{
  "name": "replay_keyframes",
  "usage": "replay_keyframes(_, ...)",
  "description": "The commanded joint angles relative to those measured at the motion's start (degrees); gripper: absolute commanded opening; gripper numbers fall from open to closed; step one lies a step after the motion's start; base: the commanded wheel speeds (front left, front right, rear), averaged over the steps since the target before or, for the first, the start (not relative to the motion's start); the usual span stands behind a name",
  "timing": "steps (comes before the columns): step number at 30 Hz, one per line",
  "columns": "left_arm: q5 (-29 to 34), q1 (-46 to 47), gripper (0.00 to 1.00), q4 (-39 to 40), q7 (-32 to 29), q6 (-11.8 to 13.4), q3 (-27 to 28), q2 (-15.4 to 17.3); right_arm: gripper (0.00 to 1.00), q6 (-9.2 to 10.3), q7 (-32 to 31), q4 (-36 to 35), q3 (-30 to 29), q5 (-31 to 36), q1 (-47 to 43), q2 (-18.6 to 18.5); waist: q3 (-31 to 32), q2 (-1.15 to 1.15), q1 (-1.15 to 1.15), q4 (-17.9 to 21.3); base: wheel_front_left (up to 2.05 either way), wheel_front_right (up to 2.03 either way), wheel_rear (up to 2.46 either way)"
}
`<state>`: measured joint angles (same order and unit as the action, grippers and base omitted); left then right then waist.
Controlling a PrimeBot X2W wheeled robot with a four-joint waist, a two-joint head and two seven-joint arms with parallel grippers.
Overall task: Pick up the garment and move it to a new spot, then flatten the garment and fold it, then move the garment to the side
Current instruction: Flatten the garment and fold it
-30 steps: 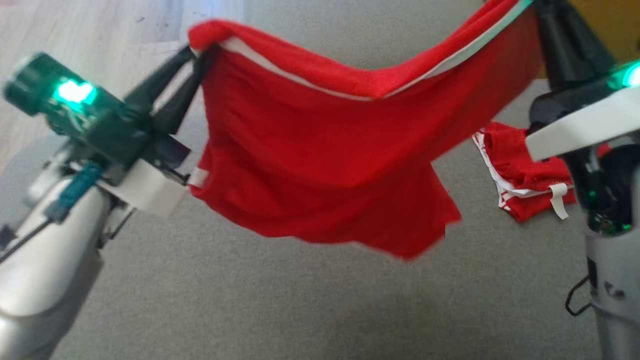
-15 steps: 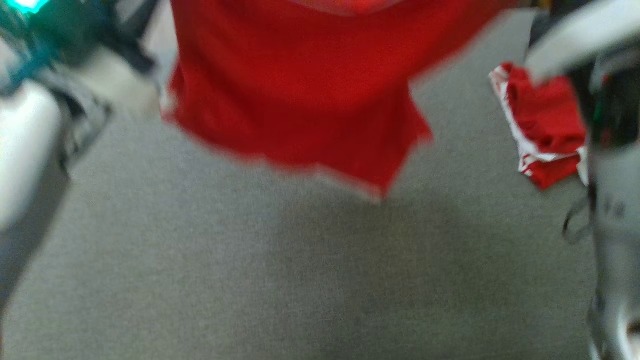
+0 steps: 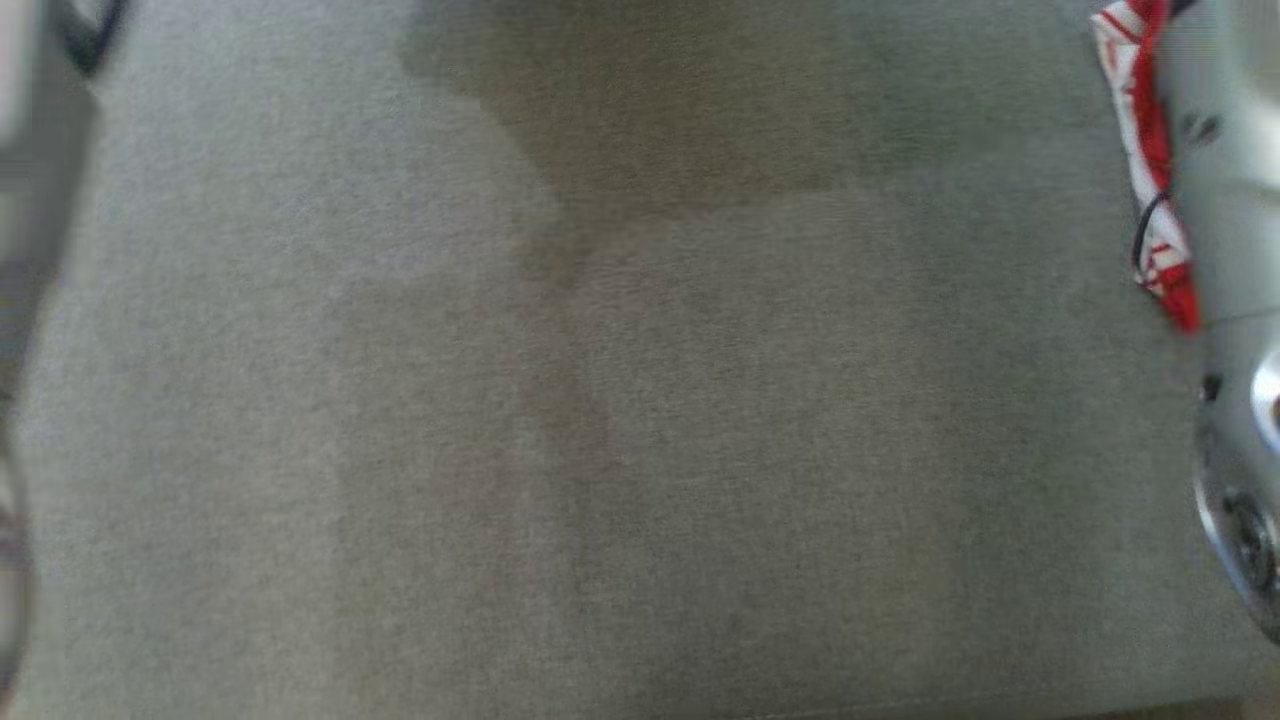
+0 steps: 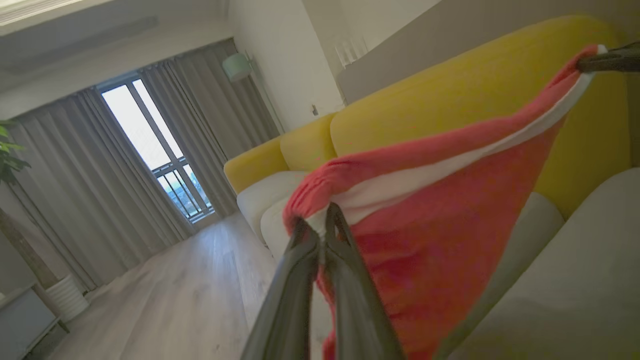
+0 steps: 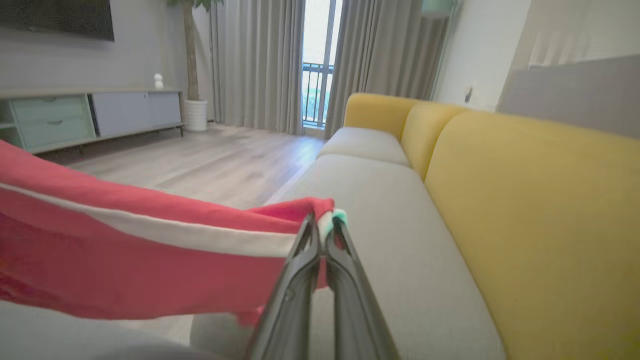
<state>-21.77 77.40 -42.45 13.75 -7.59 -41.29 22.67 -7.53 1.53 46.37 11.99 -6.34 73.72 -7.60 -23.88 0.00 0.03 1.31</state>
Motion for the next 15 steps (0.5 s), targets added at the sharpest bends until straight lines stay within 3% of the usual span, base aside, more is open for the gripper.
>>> replay_keyframes(1, -0.48, 1.33, 0.00, 1.18, 0.53, 0.11, 1.36, 1.82, 0.00, 0.04, 0.79, -1.53, 0.35, 0.39, 0.48, 1.16, 0.03, 0.00, -0.03, -0.69, 0.00, 0.00, 0.00)
replay_keyframes(7, -1.15, -8.34, 0.00, 1.63, 1.21, 0.11, -3.24, -0.78, 0.00, 0.04, 3.31, 7.45, 6.39, -2.03, -4.71, -0.56, 1.43, 0.00, -0.03, -2.01, 0.00, 0.00, 0.00)
replay_keyframes(15, 0.90, -22.99, 0.00, 8.66, 1.24, 0.10, -7.37, 2.21, 0.00, 0.04, -2.95, 7.85, 23.13, -13.44, -13.78, -6.46, 7.26, 0.00, -0.03, -0.86, 0.00, 0.00, 0.00)
